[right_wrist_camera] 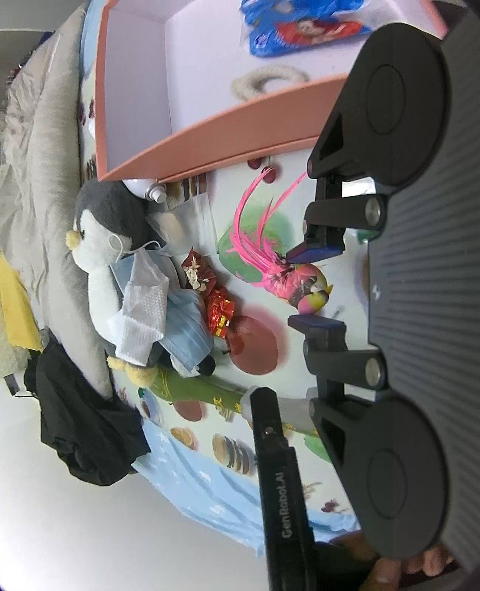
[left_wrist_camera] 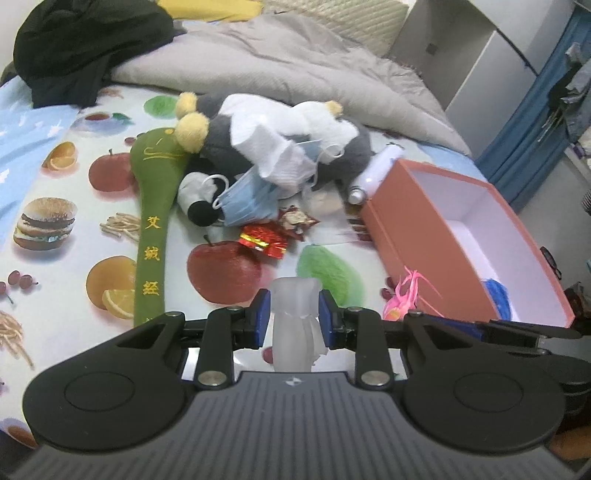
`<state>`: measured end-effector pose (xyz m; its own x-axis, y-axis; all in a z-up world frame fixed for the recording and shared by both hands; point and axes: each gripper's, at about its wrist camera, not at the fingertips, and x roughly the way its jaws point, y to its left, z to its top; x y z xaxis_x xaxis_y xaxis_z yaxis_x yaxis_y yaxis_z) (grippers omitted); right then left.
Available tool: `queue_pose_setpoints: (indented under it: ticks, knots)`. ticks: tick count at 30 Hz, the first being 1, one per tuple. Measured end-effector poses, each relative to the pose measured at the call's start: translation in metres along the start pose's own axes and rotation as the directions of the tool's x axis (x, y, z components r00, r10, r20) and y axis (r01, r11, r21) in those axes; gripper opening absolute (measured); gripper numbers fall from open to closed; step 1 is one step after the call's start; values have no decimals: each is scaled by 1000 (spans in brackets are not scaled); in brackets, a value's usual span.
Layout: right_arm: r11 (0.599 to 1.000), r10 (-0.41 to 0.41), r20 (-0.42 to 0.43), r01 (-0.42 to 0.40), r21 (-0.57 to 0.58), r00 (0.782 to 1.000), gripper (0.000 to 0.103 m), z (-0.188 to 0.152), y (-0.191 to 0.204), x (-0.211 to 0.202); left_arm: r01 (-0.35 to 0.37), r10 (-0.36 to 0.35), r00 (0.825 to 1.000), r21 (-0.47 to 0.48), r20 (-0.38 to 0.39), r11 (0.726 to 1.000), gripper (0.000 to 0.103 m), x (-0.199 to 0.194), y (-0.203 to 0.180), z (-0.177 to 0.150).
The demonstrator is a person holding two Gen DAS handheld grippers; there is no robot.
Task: Organize soft objects
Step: 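Carry the bird with the right tool while the left tool carries the cup into the box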
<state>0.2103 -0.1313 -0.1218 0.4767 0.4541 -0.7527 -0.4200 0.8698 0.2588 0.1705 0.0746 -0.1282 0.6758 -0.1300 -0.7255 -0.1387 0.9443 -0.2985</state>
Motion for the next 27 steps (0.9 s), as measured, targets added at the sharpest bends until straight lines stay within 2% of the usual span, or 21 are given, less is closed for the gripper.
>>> queue_pose_setpoints:
  ticks: [12,17,27]
  knots:
    - [1000,-19,85,17,18,996,34,-13,3,-60,40,-42,997,33,64,999,33,-45,-33,-4]
    - [999,-32,140,31,9,990,34,-5,0,-82,77,-81,991,46,103,996,33,-58,-49,9]
    - [996,-89,239,85,25,967,34,18,-21,-124,154,-174,975,145,137,977,33,-60,-105,38]
